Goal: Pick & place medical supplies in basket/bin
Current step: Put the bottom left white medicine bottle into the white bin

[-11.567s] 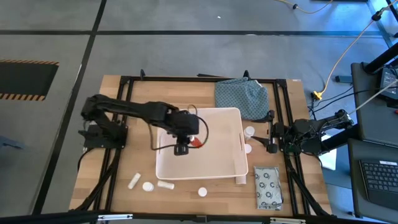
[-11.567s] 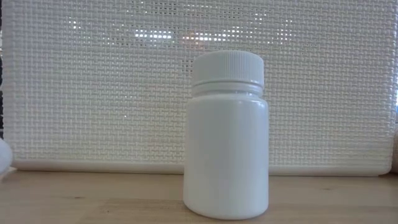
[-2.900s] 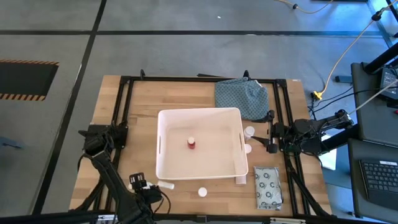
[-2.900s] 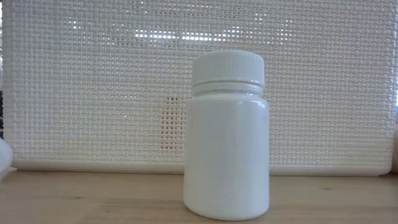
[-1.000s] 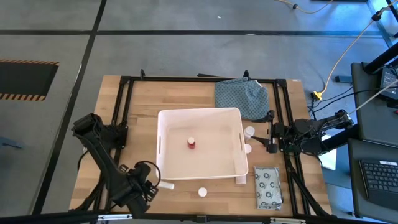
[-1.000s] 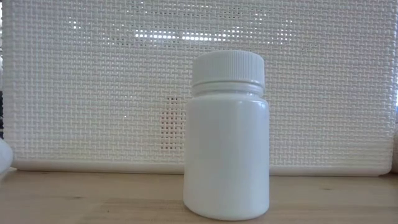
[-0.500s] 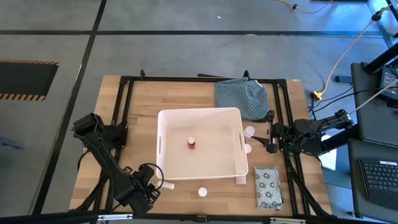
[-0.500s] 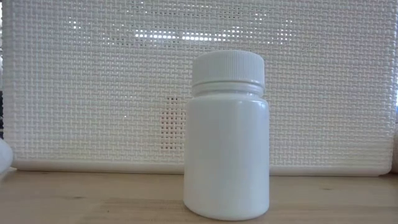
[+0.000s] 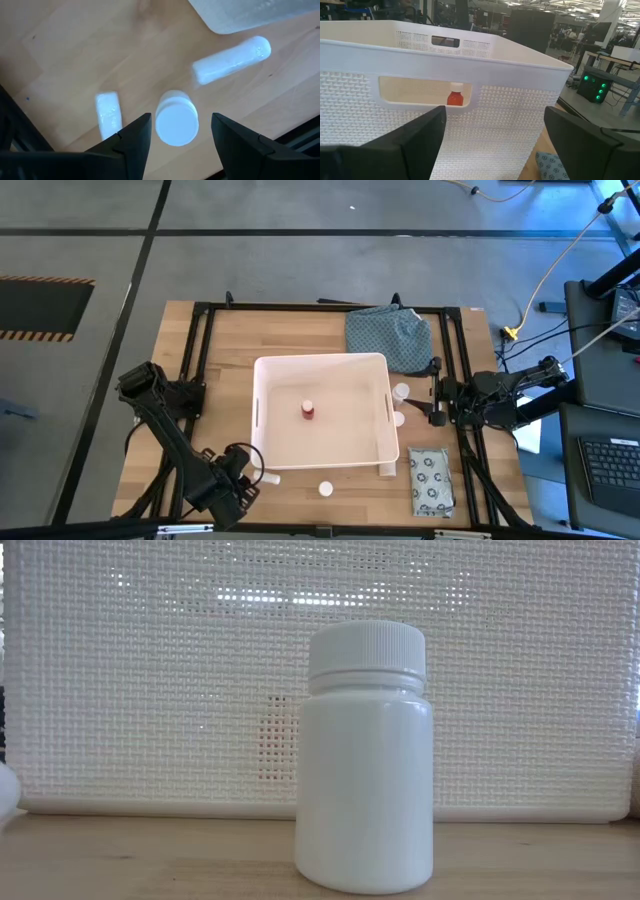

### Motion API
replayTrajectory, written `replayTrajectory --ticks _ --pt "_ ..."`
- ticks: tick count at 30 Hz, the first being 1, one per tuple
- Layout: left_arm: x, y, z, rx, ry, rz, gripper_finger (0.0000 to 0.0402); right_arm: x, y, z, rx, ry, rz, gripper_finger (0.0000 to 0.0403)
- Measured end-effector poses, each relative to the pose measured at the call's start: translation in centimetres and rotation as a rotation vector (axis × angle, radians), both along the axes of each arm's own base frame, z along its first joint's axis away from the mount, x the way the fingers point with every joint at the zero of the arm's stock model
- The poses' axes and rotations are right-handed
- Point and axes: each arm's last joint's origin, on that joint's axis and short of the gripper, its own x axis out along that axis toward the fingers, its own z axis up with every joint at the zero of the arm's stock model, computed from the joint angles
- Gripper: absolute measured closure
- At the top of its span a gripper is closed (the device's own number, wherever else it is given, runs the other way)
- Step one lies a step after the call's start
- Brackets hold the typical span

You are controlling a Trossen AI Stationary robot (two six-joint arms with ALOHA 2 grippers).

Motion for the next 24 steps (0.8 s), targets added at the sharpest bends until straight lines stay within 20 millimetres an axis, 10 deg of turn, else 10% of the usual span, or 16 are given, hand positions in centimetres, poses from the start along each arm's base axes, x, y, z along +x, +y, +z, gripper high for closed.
replayTrajectory --ticks 24 --pt "0.4 -0.7 -1.7 0.01 0.062 -0.034 0.0202 0.0 0.0 0.0 0.0 0.0 0.0 0.0065"
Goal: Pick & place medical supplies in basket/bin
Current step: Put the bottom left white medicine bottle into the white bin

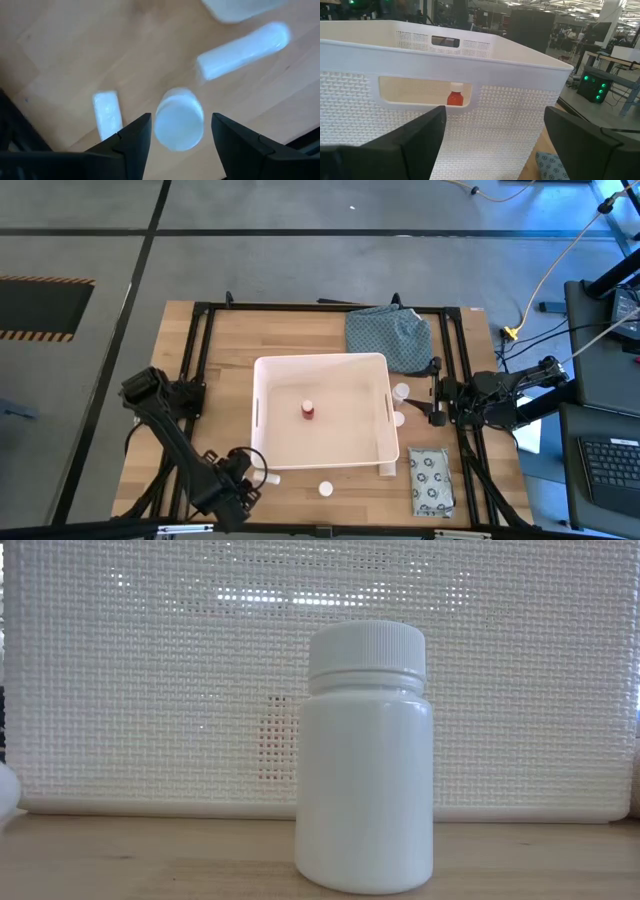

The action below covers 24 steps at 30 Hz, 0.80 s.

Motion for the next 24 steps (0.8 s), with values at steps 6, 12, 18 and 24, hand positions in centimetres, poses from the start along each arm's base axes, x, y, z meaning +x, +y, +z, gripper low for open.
replayTrajectory --ticks 6,12,18,24 --pt "0.12 -0.27 -0.71 -0.002 0.03 -0.001 0.0202 0.0 0.0 0.0 0.0 0.0 0.0 0.0065" --pt "0.14 -0.27 -0.72 0.001 0.027 -0.001 0.0205 0.0 0.0 0.0 0.0 0.0 0.0 0.0065" --pt "0.17 -0.32 -0.73 -0.006 0.022 0.011 0.0205 0.0 0.0 0.0 0.0 0.0 0.0 0.0065" --pt "0.26 -0.37 -0.73 -0.004 0.004 0.015 0.0206 0.0 0.0 0.0 0.0 0.0 0.0 0.0065"
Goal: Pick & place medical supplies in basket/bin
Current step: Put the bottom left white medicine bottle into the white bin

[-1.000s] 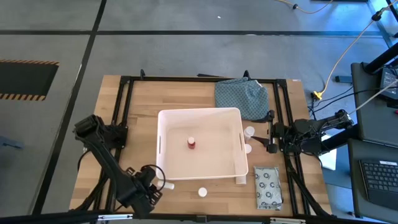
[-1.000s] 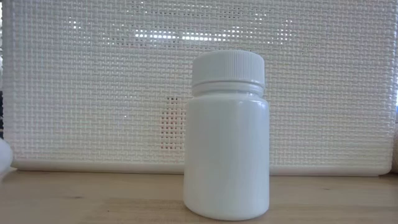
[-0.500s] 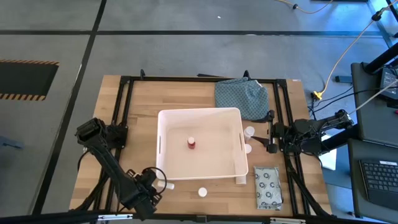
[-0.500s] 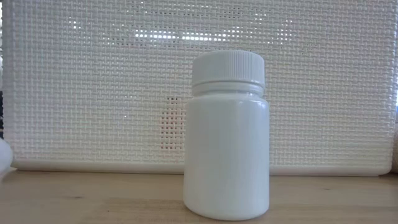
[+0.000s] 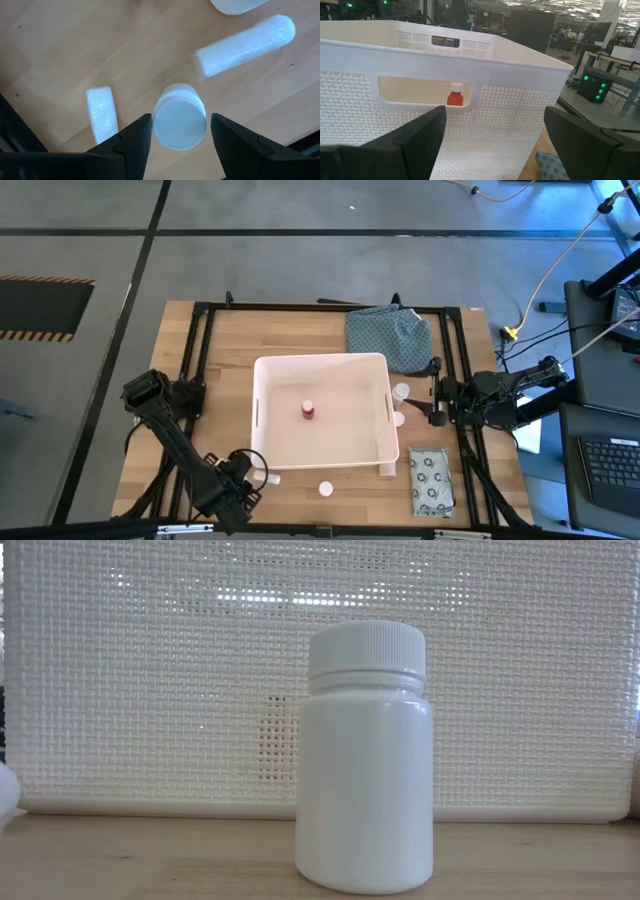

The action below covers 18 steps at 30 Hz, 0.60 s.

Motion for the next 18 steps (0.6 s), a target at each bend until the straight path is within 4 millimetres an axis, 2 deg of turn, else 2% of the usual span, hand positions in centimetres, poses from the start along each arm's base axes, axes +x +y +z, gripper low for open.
replayTrajectory --ticks 18 --pt "0.03 -0.04 0.0 -0.006 -0.003 0.009 0.0206 0.0 0.0 0.0 0.0 0.0 0.0 0.0065"
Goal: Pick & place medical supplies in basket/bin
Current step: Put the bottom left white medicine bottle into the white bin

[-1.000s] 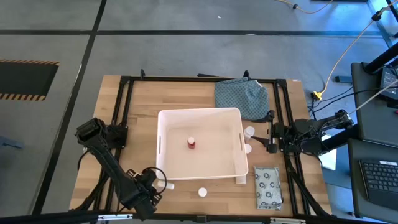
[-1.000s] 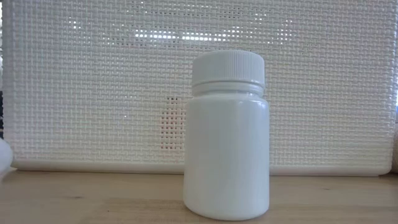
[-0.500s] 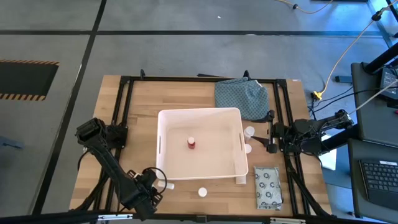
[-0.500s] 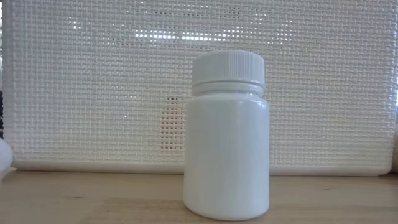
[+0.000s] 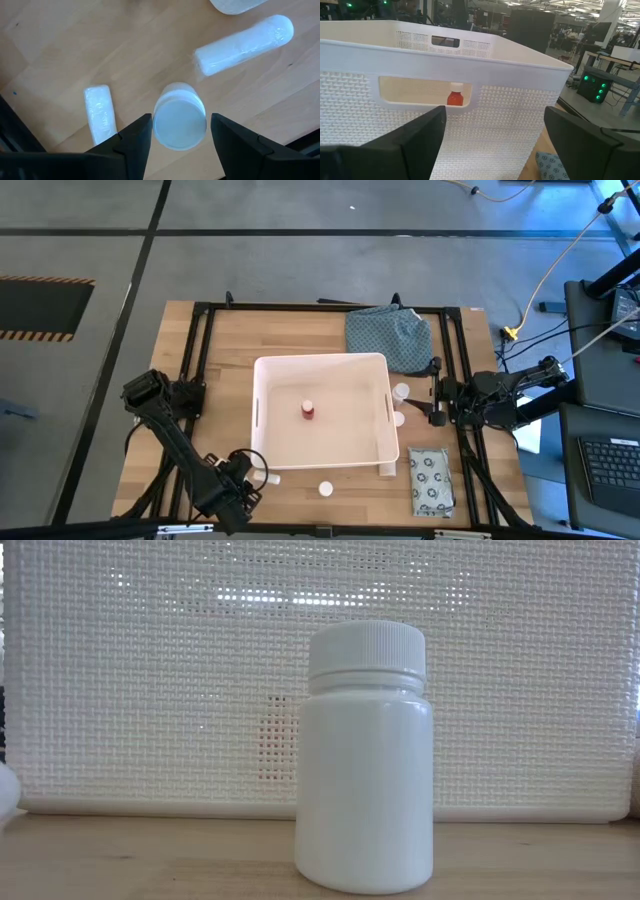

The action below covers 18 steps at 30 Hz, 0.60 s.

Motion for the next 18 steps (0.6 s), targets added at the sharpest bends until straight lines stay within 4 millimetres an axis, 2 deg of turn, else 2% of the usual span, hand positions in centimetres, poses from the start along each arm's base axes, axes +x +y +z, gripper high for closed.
replayTrajectory --ticks 5,11,18 --pt "-0.1 0.0 -0.2 -0.021 0.025 0.002 0.0205 0.0 0.0 0.0 0.0 0.0 0.0 0.0065" --pt "-0.5 0.4 -1.6 -0.021 0.06 0.004 0.0207 0.0 0.0 0.0 0.0 0.0 0.0 0.0065" --pt "-0.5 0.6 -1.8 0.016 0.032 -0.036 0.0234 0.0 0.0 0.0 0.0 0.0 0.0 0.0065"
